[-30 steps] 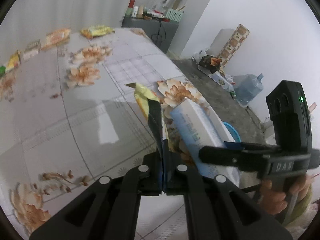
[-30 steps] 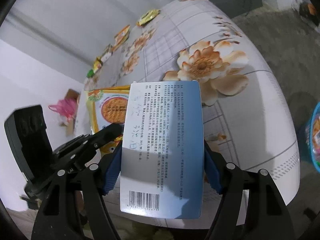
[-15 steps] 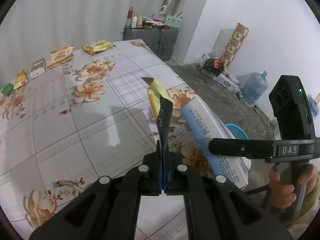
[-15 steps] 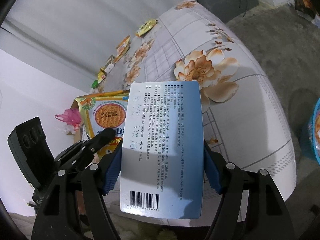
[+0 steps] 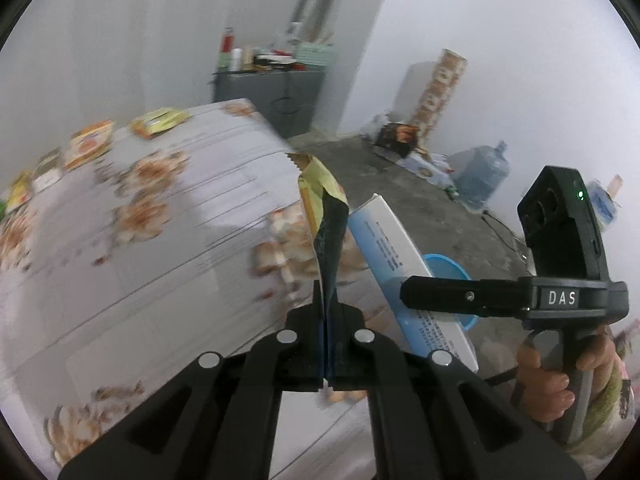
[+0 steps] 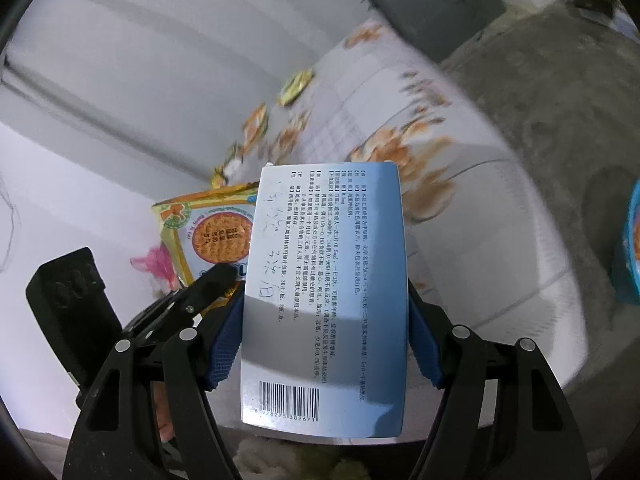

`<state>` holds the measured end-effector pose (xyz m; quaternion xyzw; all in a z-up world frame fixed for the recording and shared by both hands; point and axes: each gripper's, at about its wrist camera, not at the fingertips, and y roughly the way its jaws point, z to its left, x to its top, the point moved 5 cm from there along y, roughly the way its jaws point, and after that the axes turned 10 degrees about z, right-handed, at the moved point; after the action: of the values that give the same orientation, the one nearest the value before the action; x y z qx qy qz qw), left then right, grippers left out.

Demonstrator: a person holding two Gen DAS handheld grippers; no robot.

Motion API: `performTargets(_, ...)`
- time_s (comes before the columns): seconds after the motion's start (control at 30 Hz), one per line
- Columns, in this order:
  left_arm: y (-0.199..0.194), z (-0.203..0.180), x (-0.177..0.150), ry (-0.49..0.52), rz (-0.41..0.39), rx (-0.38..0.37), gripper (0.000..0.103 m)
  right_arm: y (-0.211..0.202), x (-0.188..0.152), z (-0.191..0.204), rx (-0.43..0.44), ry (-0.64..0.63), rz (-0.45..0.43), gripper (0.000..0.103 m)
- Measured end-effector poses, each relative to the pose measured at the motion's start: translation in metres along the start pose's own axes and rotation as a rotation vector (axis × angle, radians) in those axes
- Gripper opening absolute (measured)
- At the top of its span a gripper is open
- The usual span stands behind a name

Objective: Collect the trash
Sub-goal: 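Carry the box and Enaak bag toward the blue wastebasket with both tools, then open both tools to drop the box and bag into the wastebasket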

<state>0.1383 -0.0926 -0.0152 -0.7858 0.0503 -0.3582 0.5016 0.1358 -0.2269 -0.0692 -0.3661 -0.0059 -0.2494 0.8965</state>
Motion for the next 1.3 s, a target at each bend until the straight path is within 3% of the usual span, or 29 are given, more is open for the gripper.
performTargets(0.17, 0.026, -0.061, 0.033, 0.117, 0.043, -0.106, 0.000, -0.070, -0.002, -0.068, -0.029, 0.158, -0.184, 0.068)
performTargets(0.23, 0.045, -0.089, 0.044, 0.164, 0.081, -0.147, 0.000, -0.105, -0.010, -0.113, -0.065, 0.273, -0.272, 0.068)
performTargets(0.37, 0.105, -0.155, 0.059, 0.247, 0.221, -0.244, 0.000, -0.148, -0.031, -0.196, -0.126, 0.483, -0.370, 0.068)
performTargets(0.53, 0.192, -0.222, 0.063, 0.318, 0.377, -0.246, 0.000, -0.164, -0.047, -0.292, -0.164, 0.700, -0.396, 0.068)
performTargets(0.77, 0.287, -0.284, 0.065, 0.376, 0.478, -0.235, 0.001, -0.155, -0.039, -0.379, -0.165, 0.833, -0.386, 0.073)
performTargets(0.83, 0.318, -0.292, 0.064, 0.375, 0.505, -0.224, 0.016, -0.142, -0.034, -0.410, -0.186, 0.846, -0.362, 0.081)
performTargets(0.87, 0.332, -0.292, 0.062, 0.366, 0.526, -0.196, 0.038, -0.137, -0.034, -0.423, -0.193, 0.871, -0.352, 0.081)
performTargets(0.9, 0.342, -0.290, 0.062, 0.349, 0.536, -0.174, 0.051, -0.130, -0.037, -0.435, -0.193, 0.901, -0.337, 0.081)
performTargets(1.03, 0.357, -0.278, 0.059, 0.267, 0.563, -0.150, 0.053, -0.124, -0.063, -0.458, -0.167, 1.008, -0.360, 0.081)
performTargets(1.13, 0.340, -0.274, 0.060, 0.277, 0.529, -0.156, 0.057, -0.132, -0.075, -0.445, -0.159, 0.991, -0.390, 0.081)
performTargets(1.3, 0.294, -0.278, 0.060, 0.288, 0.452, -0.195, 0.065, -0.157, -0.088, -0.407, -0.225, 0.926, -0.448, 0.081)
